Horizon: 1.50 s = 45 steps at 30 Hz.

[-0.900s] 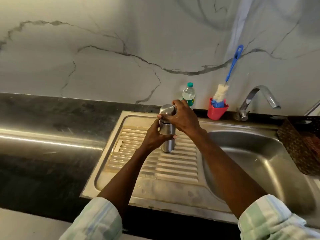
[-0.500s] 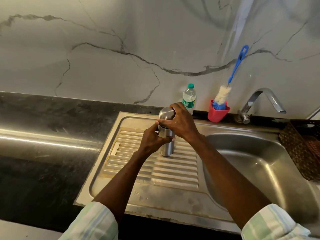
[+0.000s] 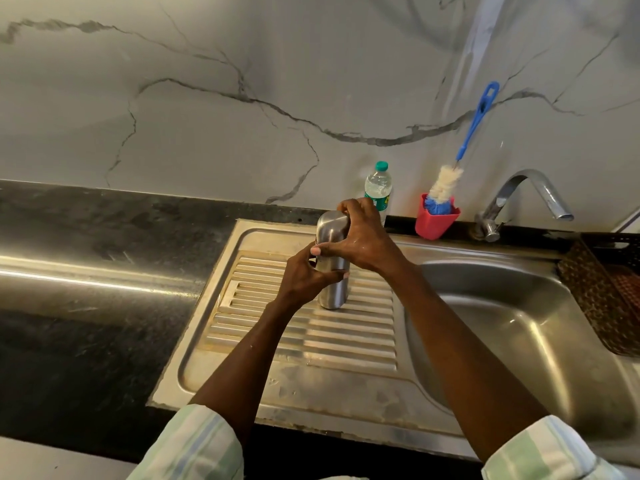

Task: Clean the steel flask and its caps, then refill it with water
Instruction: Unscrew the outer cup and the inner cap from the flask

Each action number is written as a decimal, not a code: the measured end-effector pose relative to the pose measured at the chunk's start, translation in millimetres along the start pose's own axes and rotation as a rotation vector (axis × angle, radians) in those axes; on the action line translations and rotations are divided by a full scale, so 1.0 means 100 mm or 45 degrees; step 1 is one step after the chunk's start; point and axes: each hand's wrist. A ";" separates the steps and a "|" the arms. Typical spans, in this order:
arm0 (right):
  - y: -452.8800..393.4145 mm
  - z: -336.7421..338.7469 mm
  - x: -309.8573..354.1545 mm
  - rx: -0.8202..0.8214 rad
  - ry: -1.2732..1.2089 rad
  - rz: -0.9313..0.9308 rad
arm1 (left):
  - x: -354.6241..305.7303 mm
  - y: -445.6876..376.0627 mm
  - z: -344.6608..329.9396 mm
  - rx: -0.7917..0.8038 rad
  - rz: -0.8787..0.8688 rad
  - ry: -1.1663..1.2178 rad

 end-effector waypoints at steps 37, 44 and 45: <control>0.11 -0.08 -0.12 -0.166 -0.786 -0.066 | 0.07 -0.01 -0.02 0.023 -0.020 -0.002; 0.09 -0.05 -0.10 -0.121 -0.545 -0.012 | 0.06 0.01 -0.03 0.016 -0.033 0.000; 0.08 -0.06 -0.09 -0.142 -0.484 0.004 | 0.07 0.01 -0.03 0.016 -0.037 0.003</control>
Point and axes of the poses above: each hand's wrist, its own y-axis away from the middle knuckle, its own z-axis out of the back of the hand, x = y × z, and after that the axes turned 4 degrees about z, right-handed
